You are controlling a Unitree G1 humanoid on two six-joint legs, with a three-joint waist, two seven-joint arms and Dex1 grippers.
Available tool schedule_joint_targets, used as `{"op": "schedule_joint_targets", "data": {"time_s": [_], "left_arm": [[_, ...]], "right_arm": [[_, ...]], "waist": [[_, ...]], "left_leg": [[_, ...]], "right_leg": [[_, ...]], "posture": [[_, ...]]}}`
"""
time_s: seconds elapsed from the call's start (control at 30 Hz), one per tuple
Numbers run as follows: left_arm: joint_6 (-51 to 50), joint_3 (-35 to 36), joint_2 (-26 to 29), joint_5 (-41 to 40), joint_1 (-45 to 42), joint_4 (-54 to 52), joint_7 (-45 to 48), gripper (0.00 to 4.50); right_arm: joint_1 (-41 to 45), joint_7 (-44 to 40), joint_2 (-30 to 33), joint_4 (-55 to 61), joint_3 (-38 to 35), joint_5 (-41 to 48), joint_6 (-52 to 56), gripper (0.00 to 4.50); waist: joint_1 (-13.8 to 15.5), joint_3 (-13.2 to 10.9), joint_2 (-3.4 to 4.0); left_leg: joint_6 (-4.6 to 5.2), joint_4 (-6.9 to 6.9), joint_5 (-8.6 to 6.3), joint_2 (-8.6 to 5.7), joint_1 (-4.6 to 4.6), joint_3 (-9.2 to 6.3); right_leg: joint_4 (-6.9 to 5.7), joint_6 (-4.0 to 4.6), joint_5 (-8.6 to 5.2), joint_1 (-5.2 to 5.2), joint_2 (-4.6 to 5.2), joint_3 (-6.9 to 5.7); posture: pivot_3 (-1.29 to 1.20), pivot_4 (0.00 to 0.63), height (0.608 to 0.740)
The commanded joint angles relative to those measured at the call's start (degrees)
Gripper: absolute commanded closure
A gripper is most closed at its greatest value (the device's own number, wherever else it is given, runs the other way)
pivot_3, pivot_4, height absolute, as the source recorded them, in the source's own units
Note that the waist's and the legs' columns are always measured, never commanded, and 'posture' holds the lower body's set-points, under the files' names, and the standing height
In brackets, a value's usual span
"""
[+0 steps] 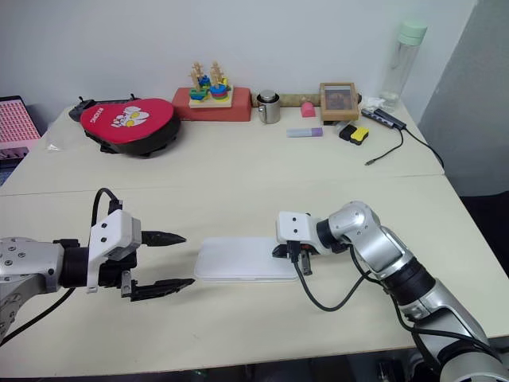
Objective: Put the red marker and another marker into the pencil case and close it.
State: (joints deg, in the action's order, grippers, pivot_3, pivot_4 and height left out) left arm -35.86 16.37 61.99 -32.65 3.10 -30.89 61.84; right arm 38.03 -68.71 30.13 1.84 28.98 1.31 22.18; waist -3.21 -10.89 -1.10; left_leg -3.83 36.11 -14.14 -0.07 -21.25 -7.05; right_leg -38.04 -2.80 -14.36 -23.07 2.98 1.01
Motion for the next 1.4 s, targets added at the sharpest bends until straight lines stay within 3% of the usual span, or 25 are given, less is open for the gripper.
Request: {"op": "schedule_joint_targets", "data": {"time_s": [0.03,0.27,0.57,0.73,0.9,1.0,1.13,1.27,1.4], "left_arm": [[0.2,-0.8,-0.5,0.1,-1.3,-0.7,-0.9,0.00],[0.4,-1.1,-0.5,0.2,-1.6,-0.5,-0.9,0.00],[-1.0,2.5,-1.7,-1.4,0.3,-0.9,-2.3,0.00],[0.7,6.4,-9.2,1.3,2.5,-1.5,-11.8,0.00],[-2.1,9.3,-18.6,1.2,5.3,-6.2,-23.3,0.00],[-1.3,9.0,-21.6,3.8,6.8,-6.9,-28.0,0.00],[-2.9,10.4,-30.1,5.2,5.9,-6.7,-39.2,0.00],[-1.2,10.4,-34.8,9.1,4.9,-6.0,-46.3,0.00],[-1.0,10.8,-38.8,10.6,3.9,-5.9,-51.7,0.00]], "right_arm": [[-1.4,1.6,0.2,-2.7,1.4,-2.9,0.0,4.47],[-1.6,1.6,0.2,-2.3,1.4,-2.8,0.3,4.47],[0.5,0.2,0.3,8.1,-6.2,7.3,12.0,4.47],[0.2,2.1,4.2,11.5,-14.3,11.6,17.4,4.47],[-6.4,10.0,4.7,16.1,-21.0,14.0,23.7,4.47],[-9.0,15.4,3.1,17.5,-23.1,14.2,25.1,4.47],[-14.5,31.5,-6.7,18.5,-28.8,12.3,26.8,4.47],[-20.2,40.7,-13.6,20.6,-30.4,11.4,24.1,4.47],[-24.0,44.3,-15.5,19.7,-30.3,9.0,14.8,4.47]], "waist": [[0.0,0.0,0.00],[0.0,0.0,-0.03],[0.0,0.0,0.00],[0.2,0.0,0.04],[0.9,0.0,-0.05],[1.0,0.0,-0.05],[1.1,0.1,-0.14],[1.5,0.1,-0.12],[1.6,0.1,-0.12]], "left_leg": [[0.00,-0.01,0.00,0.00,0.03,0.01],[0.00,-0.02,0.00,0.04,0.11,0.07],[0.00,-0.04,0.00,0.06,-0.19,0.03],[0.00,-0.05,0.00,0.01,-0.44,-0.04],[0.00,-0.04,-0.01,-0.02,-0.52,-0.12],[0.00,-0.03,-0.01,-0.03,-0.50,-0.10],[0.00,0.00,0.00,-0.04,-0.40,-0.08],[-0.02,0.04,0.01,-0.07,-0.38,-0.11],[-0.02,0.05,0.01,-0.10,-0.41,-0.08]], "right_leg": [[0.00,0.00,0.00,0.02,0.00,0.01],[-0.02,0.00,0.00,0.04,-0.01,0.04],[0.01,0.01,-0.01,-0.21,-0.01,-0.01],[0.18,-0.03,-0.03,-0.30,0.02,-0.05],[0.26,0.00,-0.01,-0.29,0.04,-0.09],[0.21,0.03,0.01,-0.29,0.04,-0.06],[0.14,-0.10,-0.02,-0.21,0.04,-0.02],[0.10,-0.11,0.00,-0.19,0.04,-0.01],[0.16,-0.15,0.03,-0.19,0.05,0.02]], "posture": [[0.00,0.150,0.740],[0.00,0.150,0.740],[0.00,0.150,0.740],[0.00,0.150,0.740],[0.00,0.150,0.740],[0.00,0.150,0.740],[0.00,0.150,0.740],[0.00,0.150,0.740],[0.00,0.150,0.740]]}}
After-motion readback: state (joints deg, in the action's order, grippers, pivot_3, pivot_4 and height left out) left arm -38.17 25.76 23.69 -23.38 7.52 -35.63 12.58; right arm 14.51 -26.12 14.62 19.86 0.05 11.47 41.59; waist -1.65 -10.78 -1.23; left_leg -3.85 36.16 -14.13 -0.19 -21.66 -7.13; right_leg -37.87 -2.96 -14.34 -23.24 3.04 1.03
